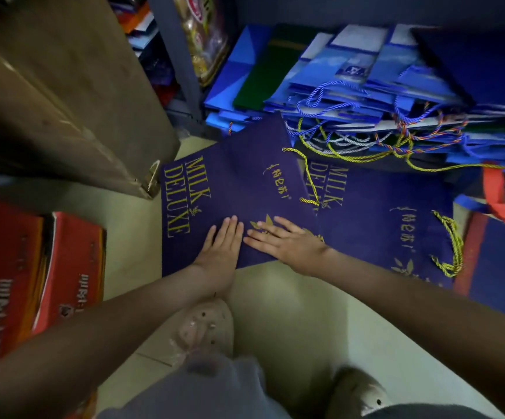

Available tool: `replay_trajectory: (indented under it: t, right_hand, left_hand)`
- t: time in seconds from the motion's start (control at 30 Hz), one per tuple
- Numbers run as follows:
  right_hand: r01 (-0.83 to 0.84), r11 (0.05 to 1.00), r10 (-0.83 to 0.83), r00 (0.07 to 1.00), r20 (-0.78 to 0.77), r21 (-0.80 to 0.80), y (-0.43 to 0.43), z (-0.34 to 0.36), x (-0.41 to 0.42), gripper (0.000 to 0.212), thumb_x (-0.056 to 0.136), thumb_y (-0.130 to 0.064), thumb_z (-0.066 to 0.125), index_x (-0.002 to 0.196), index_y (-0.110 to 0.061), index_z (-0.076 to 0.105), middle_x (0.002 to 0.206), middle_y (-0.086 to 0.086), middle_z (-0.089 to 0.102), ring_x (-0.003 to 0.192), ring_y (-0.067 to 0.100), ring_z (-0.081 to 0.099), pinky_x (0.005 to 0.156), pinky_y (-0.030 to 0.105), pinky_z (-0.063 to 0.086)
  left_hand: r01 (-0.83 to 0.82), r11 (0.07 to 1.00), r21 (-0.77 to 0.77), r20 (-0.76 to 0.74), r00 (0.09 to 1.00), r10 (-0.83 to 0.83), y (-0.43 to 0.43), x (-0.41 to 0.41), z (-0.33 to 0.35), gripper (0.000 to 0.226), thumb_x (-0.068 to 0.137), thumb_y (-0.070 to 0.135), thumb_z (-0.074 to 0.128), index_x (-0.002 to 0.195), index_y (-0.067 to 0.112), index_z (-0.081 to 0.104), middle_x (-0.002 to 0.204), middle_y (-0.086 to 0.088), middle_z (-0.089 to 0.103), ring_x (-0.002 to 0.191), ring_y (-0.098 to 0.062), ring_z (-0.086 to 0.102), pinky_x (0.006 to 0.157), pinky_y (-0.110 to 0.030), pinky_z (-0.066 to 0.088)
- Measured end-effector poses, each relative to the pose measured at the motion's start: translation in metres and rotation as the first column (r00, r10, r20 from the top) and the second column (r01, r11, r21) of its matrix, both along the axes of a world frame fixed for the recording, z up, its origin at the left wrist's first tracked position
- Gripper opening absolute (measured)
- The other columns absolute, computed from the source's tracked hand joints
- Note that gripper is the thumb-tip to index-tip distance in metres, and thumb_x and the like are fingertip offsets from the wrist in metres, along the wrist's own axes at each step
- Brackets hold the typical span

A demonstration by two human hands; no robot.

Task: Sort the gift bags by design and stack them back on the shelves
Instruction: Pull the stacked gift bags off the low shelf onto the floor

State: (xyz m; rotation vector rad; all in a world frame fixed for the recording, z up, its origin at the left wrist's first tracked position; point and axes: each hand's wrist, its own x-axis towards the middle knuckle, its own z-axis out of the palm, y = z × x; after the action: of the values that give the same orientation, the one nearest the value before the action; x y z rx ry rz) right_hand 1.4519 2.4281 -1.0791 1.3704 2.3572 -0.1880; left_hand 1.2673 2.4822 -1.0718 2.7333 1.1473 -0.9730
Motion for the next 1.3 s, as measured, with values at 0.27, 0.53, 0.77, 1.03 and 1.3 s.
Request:
replay_trajectory:
  t: [0.27, 0.53, 0.77, 1.03, 1.3]
  right_hand:
    - [0.107, 0.968, -0.119, 0.992, -0.039, -0.227, -0.036, -0.025, 0.041, 0.099, 0.089, 0.012, 0.041, 0.137, -0.031, -0.035, 0.157, -0.010, -0.024, 0.143, 0.017, -0.023, 0.117, 0.051, -0.006]
    - [0.325, 0.868, -0.377, 0.923, -0.073, -0.375, -0.111, -0.037, 0.077, 0.102, 0.084, 0.012, 0.040, 0.142, -0.035, -0.030, 0.150, -0.018, -0.030, 0.132, 0.010, -0.034, 0.111, 0.046, -0.015]
    - [0.577, 0.741, -0.610, 0.792, 0.016, -0.343, -0.124, -0.035, 0.114, 0.099, 0.087, 0.016, 0.037, 0.131, -0.033, -0.036, 0.153, -0.012, -0.031, 0.133, 0.013, -0.035, 0.116, 0.057, 0.001]
    - [0.646, 0.758, -0.652, 0.755, 0.071, 0.085, -0.184, -0.040, 0.116, 0.132, 0.054, 0.010, 0.077, 0.148, -0.011, -0.012, 0.157, 0.008, -0.001, 0.144, 0.032, 0.015, 0.099, 0.067, 0.031]
    - [0.699, 0.711, -0.703, 0.711, 0.031, 0.085, -0.179, -0.043, 0.141, 0.086, 0.060, -0.045, 0.081, 0.134, -0.011, 0.055, 0.137, 0.008, 0.055, 0.126, 0.030, 0.052, 0.098, 0.063, 0.036]
  left_hand:
    - [0.216, 0.932, -0.292, -0.036, 0.971, -0.237, 0.003, 0.039, -0.016, 0.100, 0.089, 0.032, 0.052, 0.145, 0.008, -0.027, 0.151, -0.010, -0.034, 0.139, -0.024, -0.031, 0.116, -0.047, -0.012]
    - [0.463, 0.778, -0.425, 0.036, 0.867, -0.496, -0.025, 0.083, -0.030, 0.100, 0.087, 0.017, 0.054, 0.146, 0.012, -0.026, 0.152, -0.004, -0.034, 0.139, -0.019, -0.031, 0.117, -0.045, -0.011]
    - [0.525, 0.817, -0.236, 0.047, 0.846, -0.530, -0.012, 0.100, -0.039, 0.093, 0.093, 0.044, 0.050, 0.149, 0.010, -0.015, 0.156, -0.009, -0.024, 0.144, -0.025, -0.018, 0.117, -0.049, -0.006]
    - [0.829, 0.556, 0.057, 0.188, 0.538, -0.821, -0.042, 0.123, -0.052, 0.064, 0.083, 0.010, -0.015, 0.145, -0.004, -0.009, 0.156, -0.022, 0.003, 0.145, -0.035, 0.004, 0.116, -0.046, 0.006]
    - [0.782, 0.611, -0.122, 0.093, 0.622, -0.777, -0.029, 0.165, -0.067, 0.078, 0.099, 0.045, 0.036, 0.150, 0.013, -0.014, 0.158, -0.009, -0.017, 0.145, -0.026, -0.014, 0.115, -0.053, 0.001]
